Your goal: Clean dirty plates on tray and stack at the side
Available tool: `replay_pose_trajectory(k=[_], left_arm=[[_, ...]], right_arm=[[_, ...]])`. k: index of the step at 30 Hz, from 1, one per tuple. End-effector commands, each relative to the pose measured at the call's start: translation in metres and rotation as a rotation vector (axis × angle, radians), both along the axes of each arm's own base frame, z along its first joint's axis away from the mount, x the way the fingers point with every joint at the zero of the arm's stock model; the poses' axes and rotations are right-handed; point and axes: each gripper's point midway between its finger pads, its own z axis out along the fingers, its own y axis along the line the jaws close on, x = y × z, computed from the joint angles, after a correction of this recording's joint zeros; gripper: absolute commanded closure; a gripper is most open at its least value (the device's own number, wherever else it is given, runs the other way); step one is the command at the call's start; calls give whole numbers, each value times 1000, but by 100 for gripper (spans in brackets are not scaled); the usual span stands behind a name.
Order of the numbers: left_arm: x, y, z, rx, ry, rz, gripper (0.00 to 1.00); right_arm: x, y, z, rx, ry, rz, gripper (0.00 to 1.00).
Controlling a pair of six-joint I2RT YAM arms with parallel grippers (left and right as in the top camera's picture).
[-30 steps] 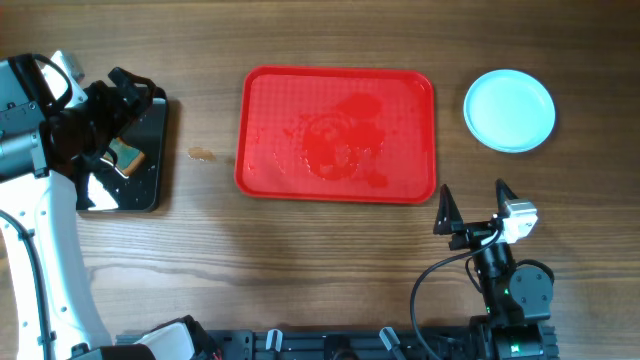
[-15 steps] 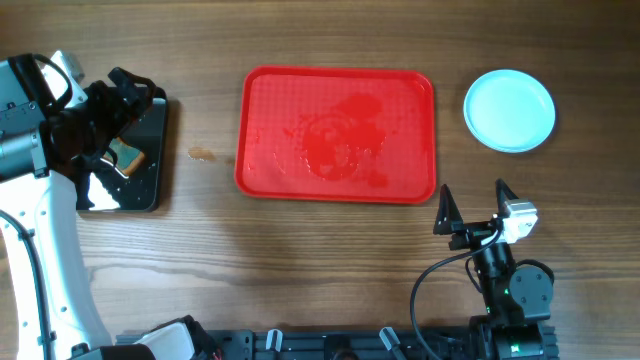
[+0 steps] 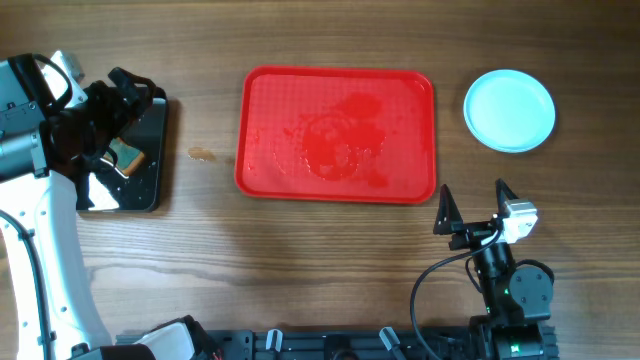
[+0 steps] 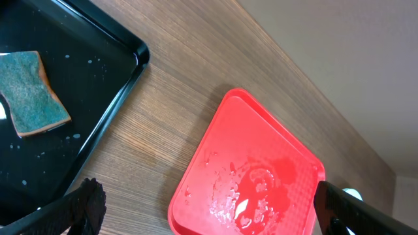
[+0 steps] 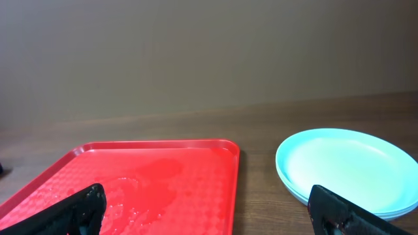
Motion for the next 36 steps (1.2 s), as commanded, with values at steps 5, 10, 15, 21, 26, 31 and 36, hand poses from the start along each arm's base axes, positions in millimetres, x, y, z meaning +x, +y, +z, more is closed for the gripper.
replay_pose_trajectory(k=[5, 10, 15, 21, 26, 31, 36], left_arm=[[-12, -8, 30, 26, -89, -15, 0], [-21, -39, 52, 43, -153, -95, 0], [-31, -77, 68, 49, -206, -201, 0], [-55, -108, 97, 60, -304, -290, 0], [-75, -113, 118, 75, -383, -300, 0], [-95, -114, 137, 91, -456, -299, 0], [-104, -115, 145, 97, -487, -298, 0]], right_arm=[[0, -3, 2, -17, -12, -15, 0], [0, -3, 2, -17, -12, -15, 0], [0, -3, 2, -16, -12, -15, 0], [0, -3, 2, -17, -12, -15, 0], [0, -3, 2, -17, -12, -15, 0], [0, -3, 2, -17, -12, -15, 0], [0, -3, 2, -17, -12, -15, 0]])
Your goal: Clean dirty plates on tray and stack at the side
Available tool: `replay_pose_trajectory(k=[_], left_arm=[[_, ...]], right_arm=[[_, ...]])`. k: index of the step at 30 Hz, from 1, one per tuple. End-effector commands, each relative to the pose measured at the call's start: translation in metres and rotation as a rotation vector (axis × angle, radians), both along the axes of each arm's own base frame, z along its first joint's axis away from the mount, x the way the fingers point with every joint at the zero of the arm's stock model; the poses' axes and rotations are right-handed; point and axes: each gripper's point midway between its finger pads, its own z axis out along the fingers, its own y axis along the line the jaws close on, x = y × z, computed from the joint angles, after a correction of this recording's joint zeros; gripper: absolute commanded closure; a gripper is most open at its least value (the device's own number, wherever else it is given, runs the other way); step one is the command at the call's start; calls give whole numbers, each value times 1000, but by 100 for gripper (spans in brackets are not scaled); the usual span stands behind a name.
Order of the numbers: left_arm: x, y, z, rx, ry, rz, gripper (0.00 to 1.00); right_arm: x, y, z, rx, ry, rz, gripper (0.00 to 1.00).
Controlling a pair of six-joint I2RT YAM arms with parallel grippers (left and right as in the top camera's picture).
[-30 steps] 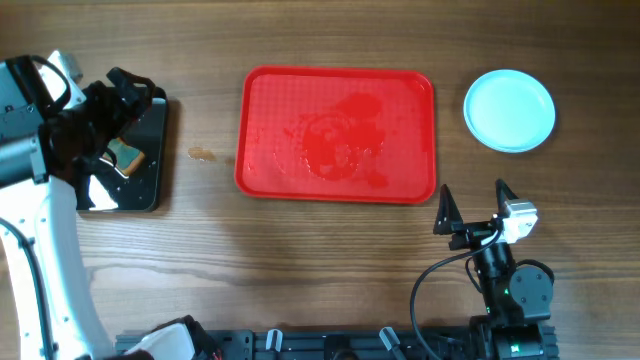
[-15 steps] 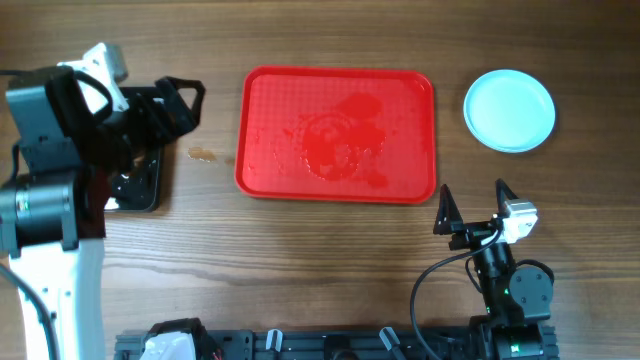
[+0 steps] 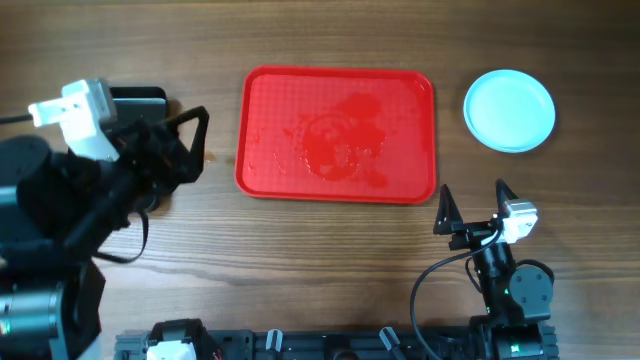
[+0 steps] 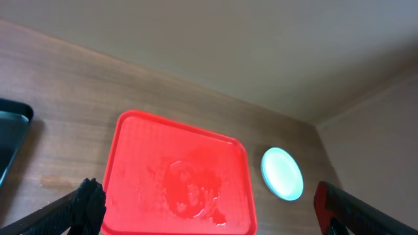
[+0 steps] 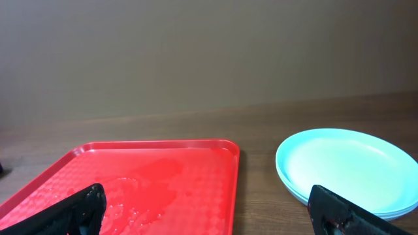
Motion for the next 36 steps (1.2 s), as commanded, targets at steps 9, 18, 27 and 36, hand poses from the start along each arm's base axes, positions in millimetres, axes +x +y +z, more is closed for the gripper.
replay_pose_trajectory(k=[9, 18, 27, 36], left_arm=[[-24, 30, 21, 116, -114, 166, 0], [-65, 30, 31, 120, -173, 186, 0], [-81, 26, -17, 162, -133, 148, 0], [-61, 16, -61, 191, -454, 95, 0]], right_arm=[[0, -3, 2, -17, -12, -15, 0], [0, -3, 2, -17, -12, -15, 0], [0, -3, 2, -16, -12, -15, 0], [0, -3, 2, -17, -12, -15, 0]])
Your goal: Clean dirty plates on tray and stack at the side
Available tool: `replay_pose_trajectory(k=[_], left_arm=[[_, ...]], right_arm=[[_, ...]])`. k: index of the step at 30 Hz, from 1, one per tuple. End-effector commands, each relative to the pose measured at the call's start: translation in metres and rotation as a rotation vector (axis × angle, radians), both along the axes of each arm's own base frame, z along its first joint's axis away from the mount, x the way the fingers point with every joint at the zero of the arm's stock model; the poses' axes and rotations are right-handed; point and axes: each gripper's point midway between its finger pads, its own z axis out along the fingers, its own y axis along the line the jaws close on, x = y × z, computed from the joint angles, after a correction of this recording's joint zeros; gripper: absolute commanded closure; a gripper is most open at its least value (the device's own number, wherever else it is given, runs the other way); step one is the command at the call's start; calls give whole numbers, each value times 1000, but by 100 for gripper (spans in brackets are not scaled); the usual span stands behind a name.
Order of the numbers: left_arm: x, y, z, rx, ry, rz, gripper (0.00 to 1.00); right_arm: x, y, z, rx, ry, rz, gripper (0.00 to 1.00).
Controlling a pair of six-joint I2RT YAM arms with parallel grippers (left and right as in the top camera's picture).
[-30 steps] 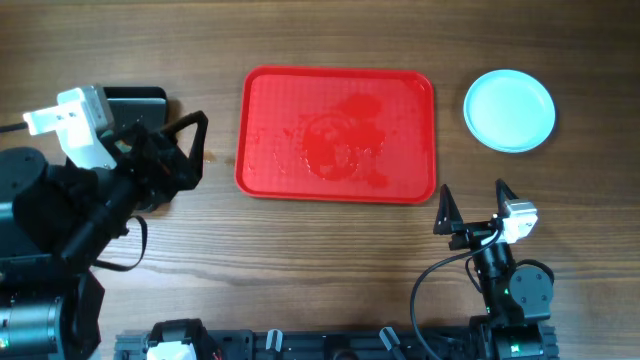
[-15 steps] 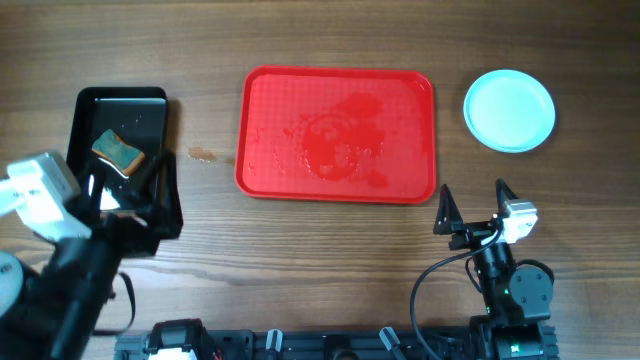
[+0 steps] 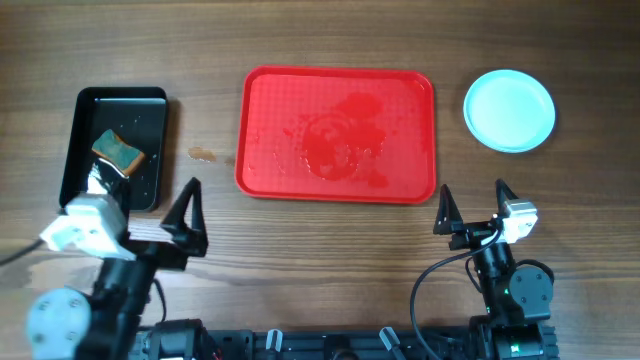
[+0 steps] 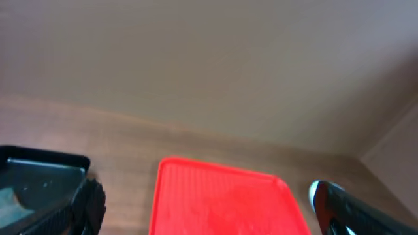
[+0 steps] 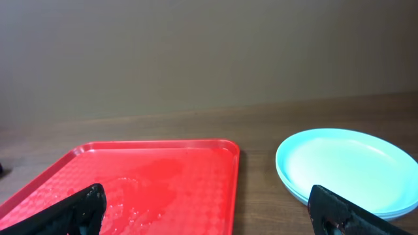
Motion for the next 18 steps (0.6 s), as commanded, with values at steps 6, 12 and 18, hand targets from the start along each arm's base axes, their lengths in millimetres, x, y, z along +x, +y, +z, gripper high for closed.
replay_pose_trajectory(k=[6, 12, 18], left_arm=[[11, -7, -52, 43, -204, -41, 0], [17, 7, -73, 44, -238, 42, 0], [19, 21, -69, 40, -310, 127, 0]], right_arm=[[0, -3, 2, -17, -13, -15, 0], [0, -3, 2, -17, -13, -15, 0], [0, -3, 2, -17, -13, -15, 0]])
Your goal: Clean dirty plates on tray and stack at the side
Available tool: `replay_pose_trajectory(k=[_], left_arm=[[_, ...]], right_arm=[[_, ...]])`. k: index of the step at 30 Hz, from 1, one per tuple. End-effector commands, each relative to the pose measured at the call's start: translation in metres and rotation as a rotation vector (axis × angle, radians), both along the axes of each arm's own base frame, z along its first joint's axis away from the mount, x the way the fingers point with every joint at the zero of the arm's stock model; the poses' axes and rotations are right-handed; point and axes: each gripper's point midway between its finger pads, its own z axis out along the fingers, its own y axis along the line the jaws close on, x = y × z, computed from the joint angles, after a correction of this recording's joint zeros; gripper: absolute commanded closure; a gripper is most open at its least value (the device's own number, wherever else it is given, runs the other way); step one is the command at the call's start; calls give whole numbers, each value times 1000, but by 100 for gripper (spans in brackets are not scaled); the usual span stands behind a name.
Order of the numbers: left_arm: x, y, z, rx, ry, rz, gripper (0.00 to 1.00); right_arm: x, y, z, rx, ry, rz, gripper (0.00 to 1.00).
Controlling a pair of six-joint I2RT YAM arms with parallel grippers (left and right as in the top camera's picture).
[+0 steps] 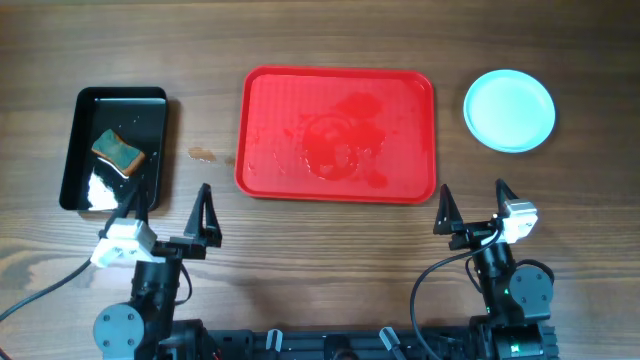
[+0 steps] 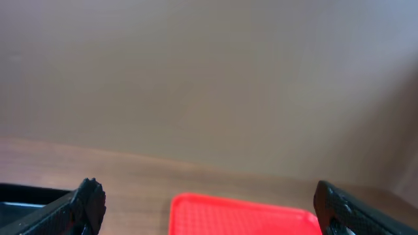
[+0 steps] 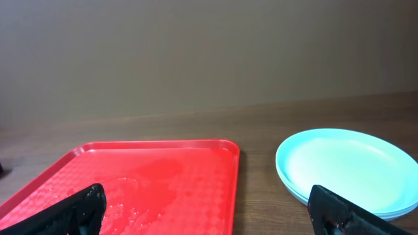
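The red tray (image 1: 338, 134) lies at the table's middle back, wet in its centre, with no plate on it. A stack of light blue plates (image 1: 509, 110) sits to its right. My left gripper (image 1: 168, 208) stands open near the front left edge, facing the tray (image 2: 241, 219), nothing between its fingers. My right gripper (image 1: 472, 200) stands open at the front right, empty, looking at the tray (image 3: 163, 179) and the plates (image 3: 346, 166). In each wrist view the gripper, left (image 2: 210, 205) and right (image 3: 206, 209), has its jaws spread wide.
A black bin (image 1: 75, 150) at the left holds a green and brown sponge (image 1: 117, 151) and some foam. Its rim (image 2: 32, 190) shows in the left wrist view. A small wet smear (image 1: 201, 154) marks the wood left of the red tray.
My left gripper has shifted a little to the right and nearer the front edge, and its camera now looks more level. The right gripper, tray and plates have not moved.
My left gripper was open over the black bin, just above the sponge lying there. Then it was high up to the right of the bin, then low at the front left, and now it rests at the front edge. The right arm stayed still throughout.
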Motion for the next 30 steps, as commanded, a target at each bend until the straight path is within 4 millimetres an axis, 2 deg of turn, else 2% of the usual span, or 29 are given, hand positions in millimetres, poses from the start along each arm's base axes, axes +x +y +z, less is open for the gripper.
replay_pose_trajectory(k=[1, 12, 30], left_arm=[[1, 9, 4, 6, -51, 55, 0], [1, 10, 5, 57, -75, 73, 0], [20, 5, -47, 62, -68, 42, 0]], right_arm=[[0, -3, 2, -17, -13, -15, 0], [0, -3, 2, -17, -13, -15, 0], [0, -3, 2, -16, -13, -15, 0]])
